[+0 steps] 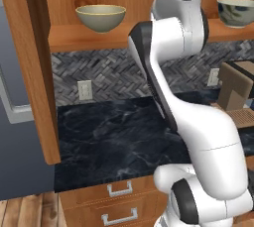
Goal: Move the bowls from the cabinet to the plates on the dining table.
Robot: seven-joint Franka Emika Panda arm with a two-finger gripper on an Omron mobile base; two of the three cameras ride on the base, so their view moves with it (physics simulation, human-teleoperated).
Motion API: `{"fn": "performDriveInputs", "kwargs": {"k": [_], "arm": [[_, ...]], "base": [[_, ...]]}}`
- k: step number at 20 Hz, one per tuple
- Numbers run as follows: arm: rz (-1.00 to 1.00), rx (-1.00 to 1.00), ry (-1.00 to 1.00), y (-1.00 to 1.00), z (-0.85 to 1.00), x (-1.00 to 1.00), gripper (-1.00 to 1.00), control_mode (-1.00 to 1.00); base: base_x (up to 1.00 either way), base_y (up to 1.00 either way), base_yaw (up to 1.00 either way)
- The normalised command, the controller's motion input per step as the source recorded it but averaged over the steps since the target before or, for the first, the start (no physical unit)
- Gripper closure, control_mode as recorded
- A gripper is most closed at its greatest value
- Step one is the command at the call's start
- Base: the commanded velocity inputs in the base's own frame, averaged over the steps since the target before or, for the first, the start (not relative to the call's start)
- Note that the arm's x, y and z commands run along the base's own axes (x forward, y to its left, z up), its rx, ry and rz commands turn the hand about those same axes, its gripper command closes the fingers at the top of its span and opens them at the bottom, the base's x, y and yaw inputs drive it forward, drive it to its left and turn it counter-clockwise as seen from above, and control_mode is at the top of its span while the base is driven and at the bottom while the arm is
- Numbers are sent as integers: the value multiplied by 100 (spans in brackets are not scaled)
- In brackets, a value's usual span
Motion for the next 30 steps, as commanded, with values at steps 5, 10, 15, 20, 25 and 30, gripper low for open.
{"fn": "performDriveInputs", "kwargs": {"k": [5,10,15,20,25,30], "arm": [[4,0,0,31,0,33,-100,-100],[5,-3,0,27,-4,34,-100,-100],[10,-4,0,17,-3,17,-100,-100],[13,-3,0,1,0,9,-100,-100],[14,-4,0,0,-9,15,-100,-100],[12,-8,0,0,-14,24,-100,-100]], "base": [[0,0,0],[0,0,0],[0,0,0],[0,0,0],[0,0,0],[0,0,0]]}}
